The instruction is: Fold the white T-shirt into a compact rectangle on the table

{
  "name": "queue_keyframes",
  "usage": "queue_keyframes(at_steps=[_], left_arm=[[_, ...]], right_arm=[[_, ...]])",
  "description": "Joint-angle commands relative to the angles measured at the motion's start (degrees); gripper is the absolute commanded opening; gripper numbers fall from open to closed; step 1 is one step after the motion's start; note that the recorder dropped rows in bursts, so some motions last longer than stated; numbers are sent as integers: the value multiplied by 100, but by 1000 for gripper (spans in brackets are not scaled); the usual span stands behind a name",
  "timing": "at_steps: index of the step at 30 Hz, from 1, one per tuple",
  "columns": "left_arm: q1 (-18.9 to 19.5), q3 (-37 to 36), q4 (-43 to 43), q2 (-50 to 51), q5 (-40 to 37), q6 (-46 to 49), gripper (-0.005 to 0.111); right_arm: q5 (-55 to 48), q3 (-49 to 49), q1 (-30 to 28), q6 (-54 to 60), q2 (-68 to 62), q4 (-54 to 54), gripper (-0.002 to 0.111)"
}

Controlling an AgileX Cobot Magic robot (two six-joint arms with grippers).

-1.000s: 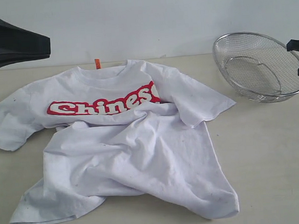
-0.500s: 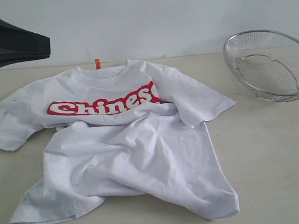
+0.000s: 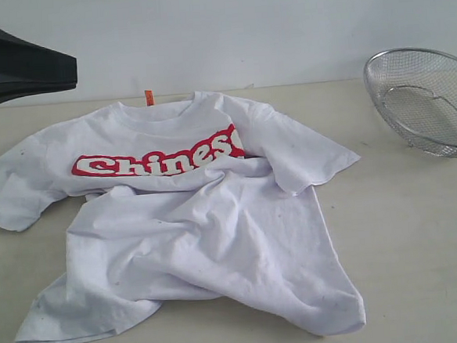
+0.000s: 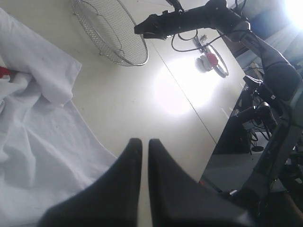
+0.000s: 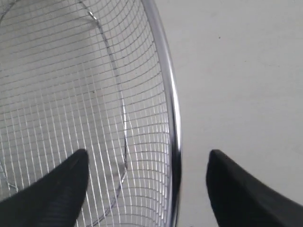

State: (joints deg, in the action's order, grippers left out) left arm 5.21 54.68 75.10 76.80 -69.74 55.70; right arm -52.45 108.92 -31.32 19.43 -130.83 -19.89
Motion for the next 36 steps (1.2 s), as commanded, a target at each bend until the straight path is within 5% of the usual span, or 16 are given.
queue_keyframes(at_steps=[1, 12, 17, 27, 36], left_arm=[[-45, -13, -4, -45, -22, 48, 5], [-45, -13, -4, -45, -22, 929, 5], [-45, -13, -54, -45, -22, 767, 5], [-173, -13, -1680, -45, -22, -220, 5], [-1290, -569, -2885, -45, -22, -908, 5]], right_arm=[[6, 35, -16, -270, 155, -59, 64], [-468, 35, -16, -765, 1455, -538, 40], [-1751, -356, 217, 486, 2140, -2946, 0], [-833, -3523, 2547, 1202, 3821, -2849, 0], [696, -5895, 4126, 1651, 4158, -2820, 0]])
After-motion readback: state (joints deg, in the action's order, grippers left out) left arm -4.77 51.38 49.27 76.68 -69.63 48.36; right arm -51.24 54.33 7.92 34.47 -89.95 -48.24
